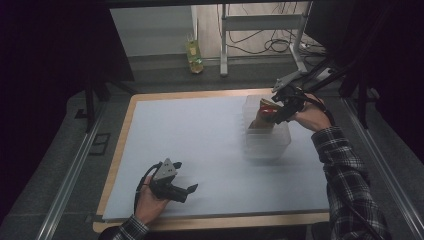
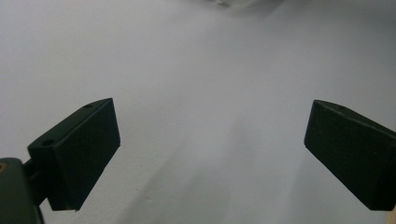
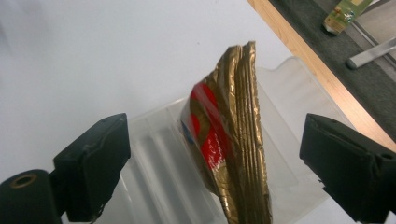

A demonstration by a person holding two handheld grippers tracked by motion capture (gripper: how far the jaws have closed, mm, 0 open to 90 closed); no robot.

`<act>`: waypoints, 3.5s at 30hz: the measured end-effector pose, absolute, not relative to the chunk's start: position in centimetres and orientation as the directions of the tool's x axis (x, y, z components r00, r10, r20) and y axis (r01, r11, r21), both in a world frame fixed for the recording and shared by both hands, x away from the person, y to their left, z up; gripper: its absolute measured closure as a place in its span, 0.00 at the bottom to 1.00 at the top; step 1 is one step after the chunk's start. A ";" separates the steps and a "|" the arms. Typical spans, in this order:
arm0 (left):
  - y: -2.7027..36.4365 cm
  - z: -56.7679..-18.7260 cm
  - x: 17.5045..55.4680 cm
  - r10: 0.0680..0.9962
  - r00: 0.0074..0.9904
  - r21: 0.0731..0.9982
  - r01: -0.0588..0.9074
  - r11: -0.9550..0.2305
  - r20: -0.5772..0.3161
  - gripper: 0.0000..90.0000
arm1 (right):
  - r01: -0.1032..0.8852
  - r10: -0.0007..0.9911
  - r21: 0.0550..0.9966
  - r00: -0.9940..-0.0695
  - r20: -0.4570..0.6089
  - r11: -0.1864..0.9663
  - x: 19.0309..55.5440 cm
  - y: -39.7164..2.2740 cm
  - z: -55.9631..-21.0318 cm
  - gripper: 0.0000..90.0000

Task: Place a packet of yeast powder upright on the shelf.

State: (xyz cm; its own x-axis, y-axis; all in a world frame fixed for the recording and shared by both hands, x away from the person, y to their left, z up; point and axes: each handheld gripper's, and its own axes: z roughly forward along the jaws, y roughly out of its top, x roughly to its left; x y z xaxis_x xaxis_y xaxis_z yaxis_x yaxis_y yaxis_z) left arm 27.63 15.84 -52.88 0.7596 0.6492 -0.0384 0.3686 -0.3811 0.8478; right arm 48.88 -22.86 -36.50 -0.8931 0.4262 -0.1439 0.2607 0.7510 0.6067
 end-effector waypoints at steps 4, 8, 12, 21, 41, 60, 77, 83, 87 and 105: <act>15.8 -52.9 27.6 0.649 0.760 0.848 0.367 -0.382 -0.037 0.04 | 0.272 0.441 0.621 -0.888 -0.132 0.735 48.7 -23.0 -36.3 0.09; 15.8 -52.9 27.6 0.650 0.759 0.848 0.366 -0.383 -0.034 0.03 | 0.264 0.438 0.630 -0.888 -0.136 0.730 48.3 -22.9 -36.0 0.08; 15.8 -52.9 27.6 0.650 0.760 0.846 0.364 -0.389 -0.028 0.03 | 0.258 0.439 0.640 -0.888 -0.138 0.724 47.9 -22.7 -35.6 0.08; 15.7 -52.9 27.6 0.652 0.758 0.846 0.361 -0.393 -0.021 0.03 | 0.262 0.443 0.670 -0.890 -0.111 0.695 46.8 -22.7 -34.9 0.08; 15.7 -52.9 27.6 0.653 0.757 0.848 0.360 -0.390 -0.021 0.03 | 0.274 0.454 0.697 -0.887 -0.084 0.663 44.2 -22.7 -35.0 0.06; 15.7 -52.9 27.5 0.655 0.755 0.854 0.359 -0.378 -0.027 0.03 | 0.270 0.452 0.718 -0.890 -0.069 0.642 41.7 -23.2 -35.3 0.02; 15.7 -52.8 27.5 0.657 0.754 0.852 0.356 -0.384 -0.018 0.03 | 0.274 0.466 0.733 -0.882 -0.066 0.623 39.2 -23.9 -36.6 0.02; 15.7 -52.8 27.5 0.657 0.753 0.852 0.356 -0.383 -0.019 0.03 | 0.254 0.461 0.727 -0.882 -0.096 0.638 38.2 -23.9 -37.1 0.02; 15.7 -52.8 27.4 0.658 0.753 0.851 0.357 -0.385 -0.018 0.03 | 0.239 0.457 0.729 -0.883 -0.112 0.641 37.6 -23.9 -37.4 0.02; 15.8 -52.8 27.4 0.662 0.749 0.851 0.359 -0.382 -0.019 0.03 | 0.258 0.474 0.752 -0.877 -0.082 0.606 35.6 -24.1 -39.5 0.02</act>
State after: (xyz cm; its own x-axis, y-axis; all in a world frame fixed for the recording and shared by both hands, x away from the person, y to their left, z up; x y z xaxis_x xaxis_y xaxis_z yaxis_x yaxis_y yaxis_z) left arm 27.40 15.77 -52.81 0.7492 0.6621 -0.0188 0.3592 -0.3823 0.8513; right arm 35.60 -24.15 -39.53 -0.8765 0.4743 -0.0820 0.2576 0.6061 0.7525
